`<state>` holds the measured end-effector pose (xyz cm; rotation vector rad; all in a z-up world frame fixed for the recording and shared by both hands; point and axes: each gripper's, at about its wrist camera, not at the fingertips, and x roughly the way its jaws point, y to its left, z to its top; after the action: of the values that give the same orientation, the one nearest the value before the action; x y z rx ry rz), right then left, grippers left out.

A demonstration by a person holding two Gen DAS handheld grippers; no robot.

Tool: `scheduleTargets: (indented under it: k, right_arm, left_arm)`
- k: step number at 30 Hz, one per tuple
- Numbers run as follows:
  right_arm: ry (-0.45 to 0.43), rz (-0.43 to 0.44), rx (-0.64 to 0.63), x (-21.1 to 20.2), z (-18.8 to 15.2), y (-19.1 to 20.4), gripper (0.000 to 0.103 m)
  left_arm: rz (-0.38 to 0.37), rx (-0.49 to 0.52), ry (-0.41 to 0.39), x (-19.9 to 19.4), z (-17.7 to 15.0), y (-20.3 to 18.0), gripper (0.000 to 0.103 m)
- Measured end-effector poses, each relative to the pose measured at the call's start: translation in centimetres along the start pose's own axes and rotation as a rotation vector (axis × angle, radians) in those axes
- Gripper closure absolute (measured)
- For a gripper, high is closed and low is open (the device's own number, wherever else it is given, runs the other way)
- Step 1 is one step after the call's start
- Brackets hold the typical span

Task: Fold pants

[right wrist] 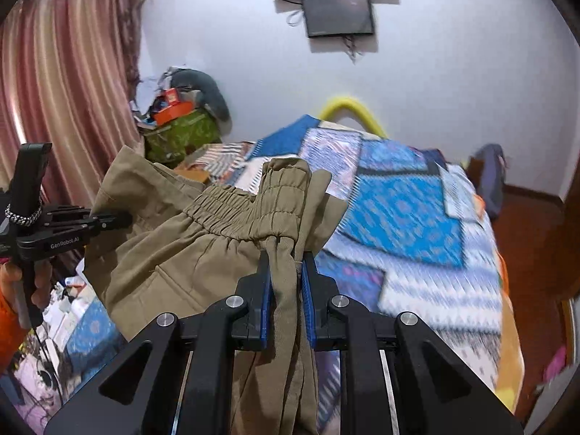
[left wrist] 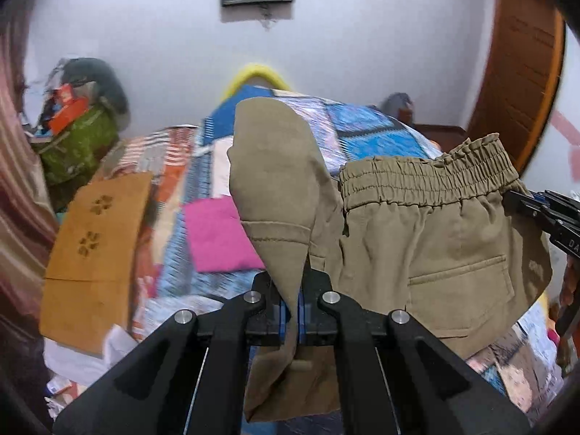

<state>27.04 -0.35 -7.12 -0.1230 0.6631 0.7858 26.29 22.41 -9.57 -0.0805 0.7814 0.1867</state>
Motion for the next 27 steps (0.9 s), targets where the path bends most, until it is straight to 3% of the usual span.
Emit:
scheduleTargets:
  k: [5, 10, 16, 21, 27]
  right_arm:
    - [-0.019, 0.026, -0.053, 4.6, 3.0, 2.0, 0.09]
    - [-0.021, 0.031, -0.091, 9.7, 5.1, 2.8, 0.09]
    - [0.024, 0.031, -0.093, 16.1, 5.2, 2.9, 0.09]
    - [0.113, 0.002, -0.111, 22.0, 4.1, 2.1, 0.09]
    - [0.225, -0.055, -0.111, 26.5, 1.1, 0.2, 0.086]
  left_arm:
    - [0.051, -0.048, -0.005, 2.0, 1.8, 4.1, 0.098]
    - [0.091, -0.111, 0.025, 6.8, 3.7, 7.9, 0.098]
    - [0.135, -0.116, 0.079, 13.8, 4.6, 10.9, 0.098]
    - [0.132, -0.132, 0.192, 20.9, 3.0, 12.4, 0.096]
    - [0.252, -0.13, 0.349, 27.5, -0.7, 14.5, 0.083]
